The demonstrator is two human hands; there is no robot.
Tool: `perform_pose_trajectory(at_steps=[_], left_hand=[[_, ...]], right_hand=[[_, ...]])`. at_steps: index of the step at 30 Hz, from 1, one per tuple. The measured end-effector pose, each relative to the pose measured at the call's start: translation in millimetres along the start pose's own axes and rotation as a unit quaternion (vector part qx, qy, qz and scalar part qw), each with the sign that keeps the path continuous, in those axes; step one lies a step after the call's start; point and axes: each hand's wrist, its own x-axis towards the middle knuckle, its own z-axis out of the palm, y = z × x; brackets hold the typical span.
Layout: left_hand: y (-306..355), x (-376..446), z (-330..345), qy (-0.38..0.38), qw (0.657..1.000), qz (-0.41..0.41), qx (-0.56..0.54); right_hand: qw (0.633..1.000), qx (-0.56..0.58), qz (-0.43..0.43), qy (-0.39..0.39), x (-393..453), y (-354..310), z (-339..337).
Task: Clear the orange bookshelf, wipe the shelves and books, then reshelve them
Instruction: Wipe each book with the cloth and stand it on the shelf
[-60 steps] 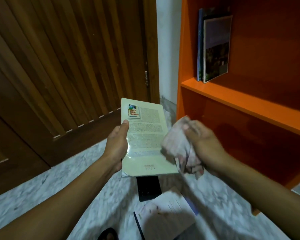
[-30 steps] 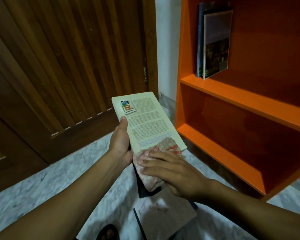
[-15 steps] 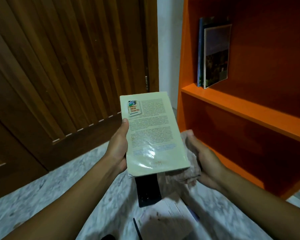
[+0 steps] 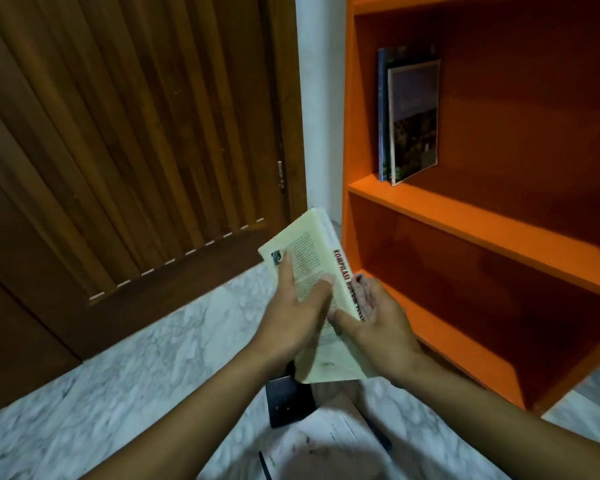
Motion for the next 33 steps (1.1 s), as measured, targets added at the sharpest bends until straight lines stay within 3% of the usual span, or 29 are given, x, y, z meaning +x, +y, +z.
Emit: perform_pose_trajectory(at_steps=[2,5,11,13,16,19,21,24,26,28,33], left_hand=[[-2,3,8,0.007,0.995,-0.029,-0.092],[-9,9,10,0.085,0.988,-0.030,-0.128],[-13,13,-6,0.164,0.955,-0.069,-0.239],[-12,15,-14,0.164,0.953,-0.076,-0.245],[-11,14,-26,0.156,0.958,-0.069,-0.231],[-12,11,-35,0.137,0.973,-0.041,-0.182],[-12,6,-38,0.099,0.984,-0.026,-0.149],[-8,-4,-34,0.036,0.993,-0.009,-0.112],[-5,-10,-27,-0.008,0.995,0.000,-0.103],[-1,-13,-19,-0.040,0.993,0.015,-0.110],[1,-8,-17,-0.039,0.987,0.035,-0.149]], right_hand=[[0.990,-0.117,-0.076,-0.002,-7,0,7],[0.954,-0.252,-0.163,-0.007,-18,2,9],[0.929,-0.312,-0.188,-0.067,-20,5,6],[0.949,-0.239,-0.192,-0.067,-17,-1,3],[0.998,-0.014,-0.044,-0.039,-4,-25,-4],[0.982,0.143,0.124,-0.027,14,-44,-25],[0.981,0.157,0.115,-0.003,21,-56,-34],[0.994,-0.014,-0.081,0.069,29,-65,-38],[0.962,-0.206,-0.174,0.042,36,-58,-39],[0.914,-0.362,-0.181,-0.011,39,-41,-37],[0.928,-0.312,-0.189,-0.081,22,-12,-25]])
